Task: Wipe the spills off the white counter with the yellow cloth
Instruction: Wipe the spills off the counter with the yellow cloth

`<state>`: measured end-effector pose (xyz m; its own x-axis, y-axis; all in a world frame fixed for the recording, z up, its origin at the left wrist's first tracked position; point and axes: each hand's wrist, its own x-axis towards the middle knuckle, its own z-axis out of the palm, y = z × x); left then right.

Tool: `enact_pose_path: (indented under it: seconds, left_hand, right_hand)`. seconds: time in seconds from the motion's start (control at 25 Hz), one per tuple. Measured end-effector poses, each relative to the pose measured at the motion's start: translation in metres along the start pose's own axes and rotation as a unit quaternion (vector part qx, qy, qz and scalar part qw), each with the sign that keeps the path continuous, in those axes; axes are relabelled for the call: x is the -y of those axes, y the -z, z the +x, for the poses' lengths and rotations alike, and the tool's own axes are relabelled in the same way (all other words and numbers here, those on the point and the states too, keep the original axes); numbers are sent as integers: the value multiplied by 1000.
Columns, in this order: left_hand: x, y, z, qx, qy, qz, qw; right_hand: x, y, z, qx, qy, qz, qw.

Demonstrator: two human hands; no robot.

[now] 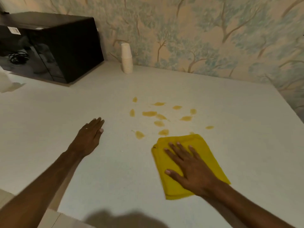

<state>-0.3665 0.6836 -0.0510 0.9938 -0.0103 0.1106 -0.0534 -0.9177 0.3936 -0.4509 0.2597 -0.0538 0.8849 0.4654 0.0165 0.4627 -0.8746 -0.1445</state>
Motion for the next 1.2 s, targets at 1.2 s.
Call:
enact_pose_path:
  seconds: [1.2]
  left_hand:
    - [74, 18, 37, 19, -179, -30, 983]
  right_hand:
    - [102, -9, 100, -38, -379, 2, 924]
